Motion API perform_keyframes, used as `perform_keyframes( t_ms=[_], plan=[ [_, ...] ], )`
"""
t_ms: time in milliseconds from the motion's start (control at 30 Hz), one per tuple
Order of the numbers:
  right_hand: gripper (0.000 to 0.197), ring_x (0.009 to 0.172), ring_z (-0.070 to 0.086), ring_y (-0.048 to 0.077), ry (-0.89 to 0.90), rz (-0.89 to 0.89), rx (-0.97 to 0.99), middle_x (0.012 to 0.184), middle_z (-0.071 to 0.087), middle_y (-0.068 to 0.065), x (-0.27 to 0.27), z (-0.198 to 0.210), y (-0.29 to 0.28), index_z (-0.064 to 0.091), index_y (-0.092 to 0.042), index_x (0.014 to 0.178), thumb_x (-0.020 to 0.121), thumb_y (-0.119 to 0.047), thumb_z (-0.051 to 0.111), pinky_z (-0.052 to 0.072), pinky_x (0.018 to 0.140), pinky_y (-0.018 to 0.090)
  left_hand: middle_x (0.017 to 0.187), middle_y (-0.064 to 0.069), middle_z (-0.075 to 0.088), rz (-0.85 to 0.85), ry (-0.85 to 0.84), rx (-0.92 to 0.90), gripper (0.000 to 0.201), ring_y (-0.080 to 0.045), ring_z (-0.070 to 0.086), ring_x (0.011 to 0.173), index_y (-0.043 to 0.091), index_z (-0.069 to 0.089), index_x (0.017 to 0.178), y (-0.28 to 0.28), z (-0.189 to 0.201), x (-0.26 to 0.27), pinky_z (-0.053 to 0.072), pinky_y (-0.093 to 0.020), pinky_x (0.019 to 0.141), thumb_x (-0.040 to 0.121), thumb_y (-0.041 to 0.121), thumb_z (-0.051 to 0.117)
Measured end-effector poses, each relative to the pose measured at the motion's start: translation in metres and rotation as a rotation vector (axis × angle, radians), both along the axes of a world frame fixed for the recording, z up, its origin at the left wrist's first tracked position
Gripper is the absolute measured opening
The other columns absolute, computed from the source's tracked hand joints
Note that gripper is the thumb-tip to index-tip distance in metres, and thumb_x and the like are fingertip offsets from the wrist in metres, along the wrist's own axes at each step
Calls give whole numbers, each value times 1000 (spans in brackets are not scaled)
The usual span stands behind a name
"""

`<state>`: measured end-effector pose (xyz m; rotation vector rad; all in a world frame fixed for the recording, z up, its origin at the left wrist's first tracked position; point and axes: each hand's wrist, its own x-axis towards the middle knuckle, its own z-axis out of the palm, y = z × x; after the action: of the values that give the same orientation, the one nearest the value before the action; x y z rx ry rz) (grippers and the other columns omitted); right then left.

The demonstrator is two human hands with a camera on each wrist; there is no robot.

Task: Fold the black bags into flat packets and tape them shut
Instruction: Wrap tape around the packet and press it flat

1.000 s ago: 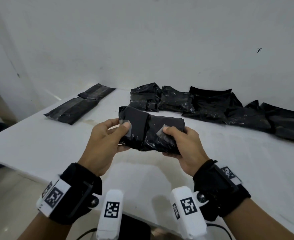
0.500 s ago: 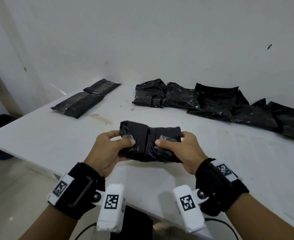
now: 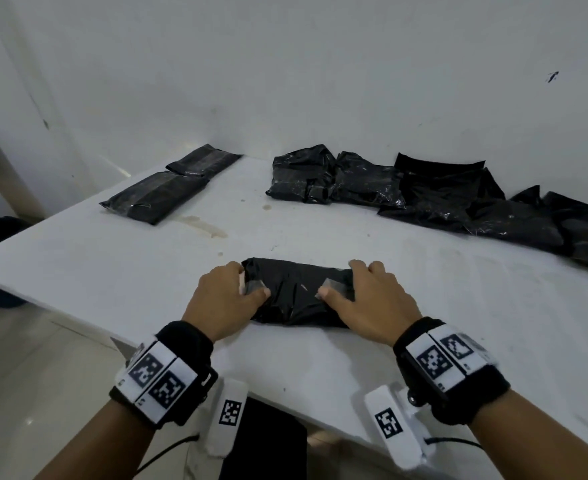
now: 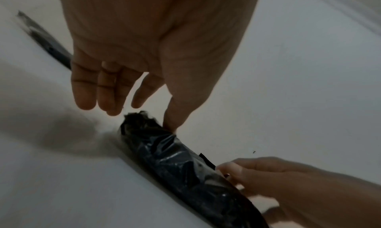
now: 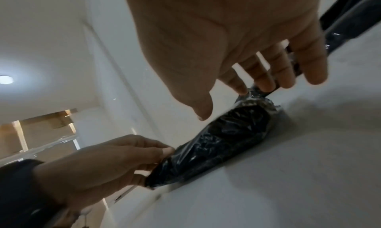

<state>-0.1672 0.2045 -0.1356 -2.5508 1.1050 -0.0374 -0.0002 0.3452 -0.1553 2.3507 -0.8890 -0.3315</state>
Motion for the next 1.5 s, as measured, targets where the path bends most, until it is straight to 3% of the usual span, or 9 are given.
perform_keyframes(
  t_ms=[167,267,333,567,767,867,1000,1233,1500],
  plan=[
    [38,134,37,21,30,383,-103,136,45,2,-11,4,9,47,-14,134,104,-36,37,36,110,37,140,-10,41,-212,-199,70,51,-30,36,133,6,45,135,13,3,-12,36,-37,103,97,40,49],
    [61,153,2,21,249,433,-133,165,6,10,-10,0,13,9,-6,156,107,-37,26,8,123,33,164,-9,-1,-395,-170,358,73,-22,-1,152,2,10,155,16,2,-26,8,-30,120,102,46,36],
    [67,152,-11,20,290,430,-153,165,-12,9,-11,-4,18,-8,-7,156,107,-41,22,7,121,30,163,-9,-18,-421,-202,452,78,-18,-13,151,6,-8,155,15,1,-33,0,-28,120,103,50,29],
    [79,151,-15,17,320,406,-108,164,-18,4,-7,-6,17,-13,-14,156,103,-53,29,12,123,34,162,-10,-20,-467,-287,538,87,-21,-11,151,8,-11,154,12,-1,-29,2,-32,123,97,62,23],
    [67,152,-5,12,78,378,76,166,-2,-1,-9,-2,8,4,-21,159,103,-51,27,3,119,26,162,-5,-21,-480,-216,455,101,-14,-14,150,12,-12,154,17,-5,-25,0,-30,121,81,77,9],
    [65,151,-13,13,115,411,33,165,-10,-2,-13,-11,9,-2,-27,158,103,-51,25,3,123,30,162,-5,-22,-454,-225,444,92,-16,-14,150,10,-12,154,16,-6,-29,0,-28,120,91,69,20],
    [65,150,-17,9,167,462,-11,164,-18,-9,-18,-14,2,-6,-38,155,103,-52,29,18,123,37,162,-7,-20,-462,-259,451,112,-18,-12,151,10,-11,154,17,-8,-29,3,-29,119,70,83,-2],
    [52,149,-17,13,221,540,151,163,-16,-3,-18,7,-12,10,-54,151,102,-53,27,4,124,36,162,-6,-20,-461,-255,467,118,-18,-11,151,11,-11,155,15,-5,-29,5,-29,120,64,86,-5],
    [53,146,-28,9,261,538,129,160,-28,-11,-22,-5,-6,2,-60,148,98,-60,21,17,120,54,161,-6,-25,-465,-217,476,116,-17,-16,150,12,-16,153,16,-6,-27,-1,-31,120,66,87,0]
  ],
)
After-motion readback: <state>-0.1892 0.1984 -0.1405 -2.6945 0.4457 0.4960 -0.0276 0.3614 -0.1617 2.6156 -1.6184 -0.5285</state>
